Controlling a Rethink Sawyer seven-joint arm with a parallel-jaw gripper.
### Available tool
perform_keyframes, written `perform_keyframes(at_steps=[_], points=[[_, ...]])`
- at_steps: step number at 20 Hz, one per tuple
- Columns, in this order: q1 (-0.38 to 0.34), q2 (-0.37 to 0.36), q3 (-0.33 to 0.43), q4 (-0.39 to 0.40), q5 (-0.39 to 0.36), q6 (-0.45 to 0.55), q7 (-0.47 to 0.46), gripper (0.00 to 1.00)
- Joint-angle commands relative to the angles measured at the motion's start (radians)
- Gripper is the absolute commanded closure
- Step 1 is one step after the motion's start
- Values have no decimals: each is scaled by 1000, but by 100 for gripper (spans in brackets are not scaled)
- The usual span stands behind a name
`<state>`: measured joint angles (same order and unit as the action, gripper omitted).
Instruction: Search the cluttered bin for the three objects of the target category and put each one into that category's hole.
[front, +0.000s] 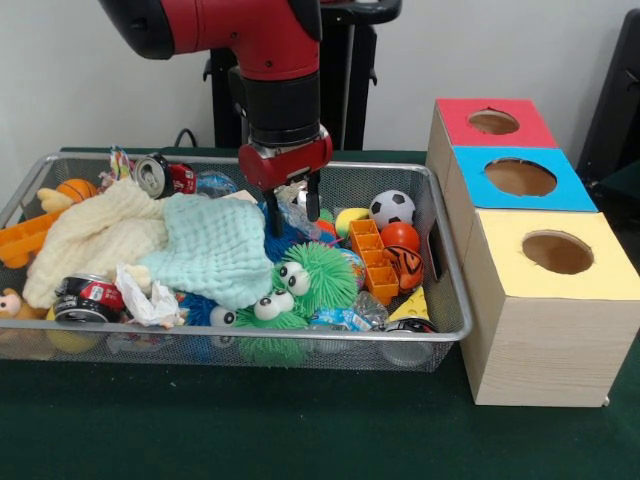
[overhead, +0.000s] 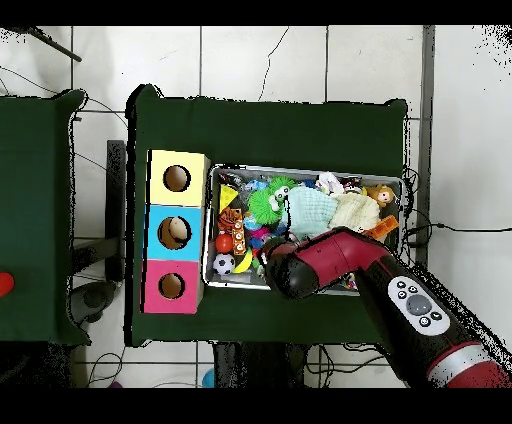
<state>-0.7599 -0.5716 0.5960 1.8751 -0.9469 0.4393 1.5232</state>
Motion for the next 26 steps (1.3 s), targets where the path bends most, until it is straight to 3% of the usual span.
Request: perform_keyframes(at_steps=[1,26], points=[[22,40,-30,-53,-38,-26,5,0],[14,69,-40,-62,-60,-49,-13,0]])
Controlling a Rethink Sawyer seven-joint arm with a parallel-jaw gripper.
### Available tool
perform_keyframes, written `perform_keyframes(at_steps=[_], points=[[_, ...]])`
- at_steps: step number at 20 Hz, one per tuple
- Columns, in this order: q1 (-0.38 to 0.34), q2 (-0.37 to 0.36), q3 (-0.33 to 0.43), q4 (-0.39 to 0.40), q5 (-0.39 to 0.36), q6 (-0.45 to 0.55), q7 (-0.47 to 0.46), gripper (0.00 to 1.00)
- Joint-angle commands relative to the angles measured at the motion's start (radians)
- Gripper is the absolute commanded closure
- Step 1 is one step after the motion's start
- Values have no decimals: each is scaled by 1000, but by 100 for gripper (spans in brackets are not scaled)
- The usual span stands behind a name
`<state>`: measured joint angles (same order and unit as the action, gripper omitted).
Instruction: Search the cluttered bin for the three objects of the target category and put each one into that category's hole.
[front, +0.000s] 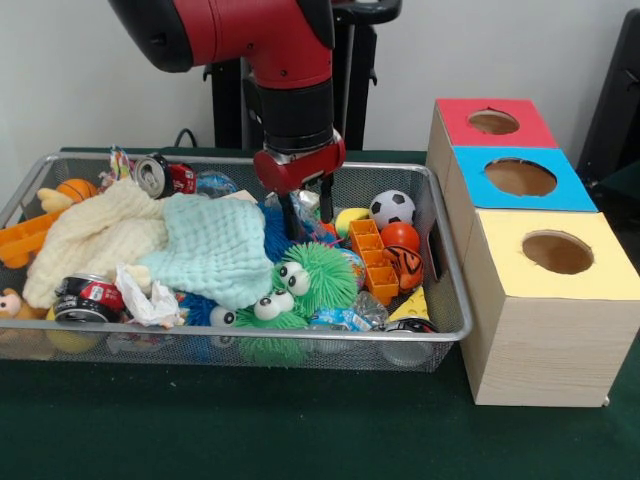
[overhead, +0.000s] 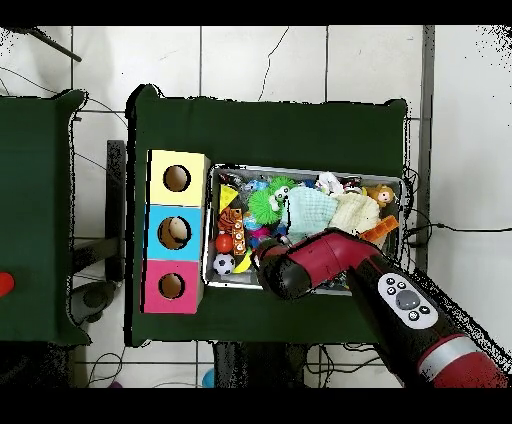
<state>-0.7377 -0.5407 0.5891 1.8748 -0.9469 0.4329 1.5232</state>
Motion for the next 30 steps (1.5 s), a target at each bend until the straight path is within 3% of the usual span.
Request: perform_keyframes(at_steps=[1,15,16,30], points=[[-11,41,-32,-61,-61,-45,-17,0],[-23,37,-25,-55,-57,-31,-37,0],[-22,38,-26,-56,-57,-29,-36,100],[-21,6,-17,-33,-27,-7,-30,100]])
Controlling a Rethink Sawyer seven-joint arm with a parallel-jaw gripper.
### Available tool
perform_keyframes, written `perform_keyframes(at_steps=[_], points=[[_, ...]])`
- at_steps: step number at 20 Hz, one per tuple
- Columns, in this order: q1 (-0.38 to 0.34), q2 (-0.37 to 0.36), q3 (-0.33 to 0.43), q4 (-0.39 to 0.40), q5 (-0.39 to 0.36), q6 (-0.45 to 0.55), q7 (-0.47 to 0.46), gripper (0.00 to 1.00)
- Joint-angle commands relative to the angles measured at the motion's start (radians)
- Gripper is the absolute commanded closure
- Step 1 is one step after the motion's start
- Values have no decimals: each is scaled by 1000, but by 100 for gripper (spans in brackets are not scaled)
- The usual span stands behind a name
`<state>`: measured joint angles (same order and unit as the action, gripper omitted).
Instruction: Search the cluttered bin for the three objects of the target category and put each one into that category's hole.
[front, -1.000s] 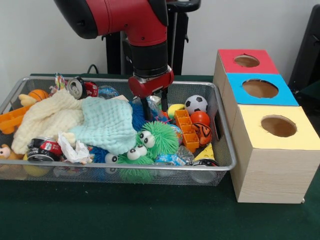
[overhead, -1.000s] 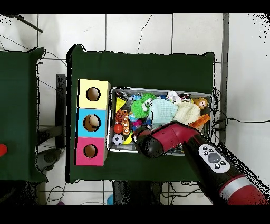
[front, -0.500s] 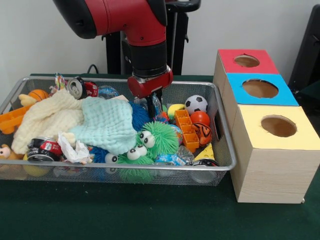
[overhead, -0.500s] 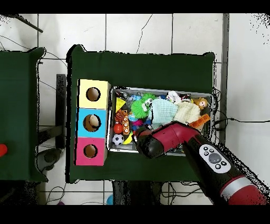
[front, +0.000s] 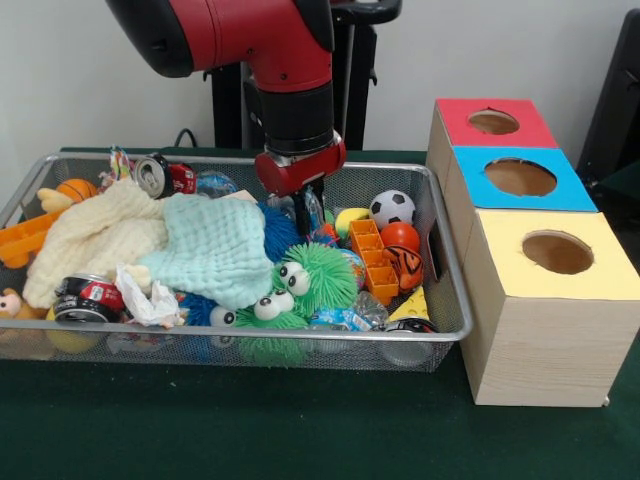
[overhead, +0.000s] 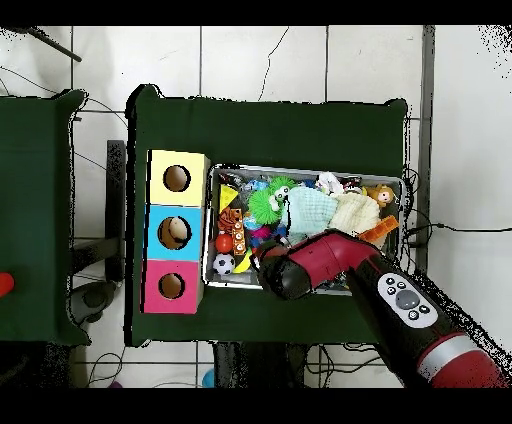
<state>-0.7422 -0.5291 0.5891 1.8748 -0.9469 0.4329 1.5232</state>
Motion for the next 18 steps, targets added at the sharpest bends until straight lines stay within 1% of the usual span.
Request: perform_keyframes(at_steps=[1,5,7,18], points=[[-21,-28,-8,-16,-6,7,-30,100],[-32,-119,34,44,91,76,-34,100],[-34,-151,48,65,132,98,-33,100],[8,-253,56,102,269,150,-30,100]])
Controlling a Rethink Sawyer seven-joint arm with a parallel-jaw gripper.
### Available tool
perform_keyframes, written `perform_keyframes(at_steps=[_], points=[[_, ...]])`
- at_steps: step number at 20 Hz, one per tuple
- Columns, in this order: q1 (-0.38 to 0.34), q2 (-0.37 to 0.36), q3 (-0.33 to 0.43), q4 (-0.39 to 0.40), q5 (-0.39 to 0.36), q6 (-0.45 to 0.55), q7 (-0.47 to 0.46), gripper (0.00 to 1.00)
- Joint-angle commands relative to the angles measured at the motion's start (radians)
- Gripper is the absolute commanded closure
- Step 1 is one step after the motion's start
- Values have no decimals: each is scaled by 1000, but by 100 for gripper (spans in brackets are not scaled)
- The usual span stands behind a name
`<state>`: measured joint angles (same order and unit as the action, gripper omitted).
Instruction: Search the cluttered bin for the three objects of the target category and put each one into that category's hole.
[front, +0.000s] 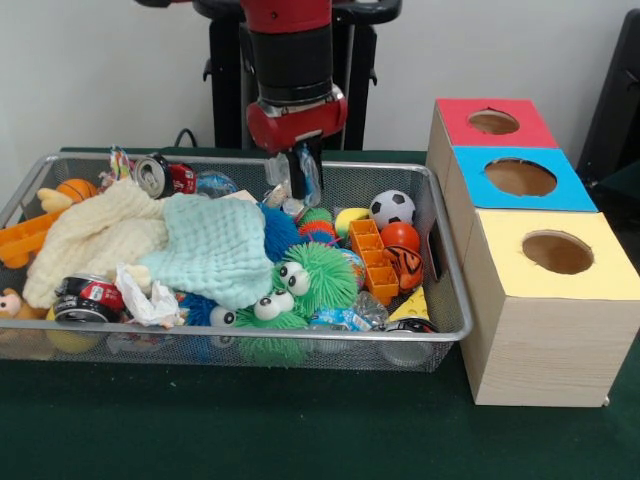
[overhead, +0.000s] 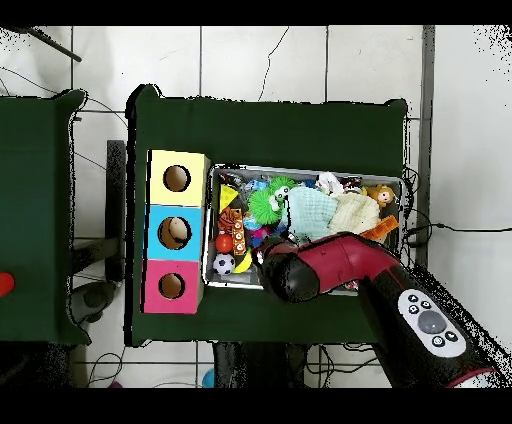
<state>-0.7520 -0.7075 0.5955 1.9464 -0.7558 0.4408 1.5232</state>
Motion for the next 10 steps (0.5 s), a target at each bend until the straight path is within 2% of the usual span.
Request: perform_keyframes(at_steps=[1,10], points=[[23,-83,50,32,92,144,-25,100],[69,-136,48,24,195,186,-7,100]])
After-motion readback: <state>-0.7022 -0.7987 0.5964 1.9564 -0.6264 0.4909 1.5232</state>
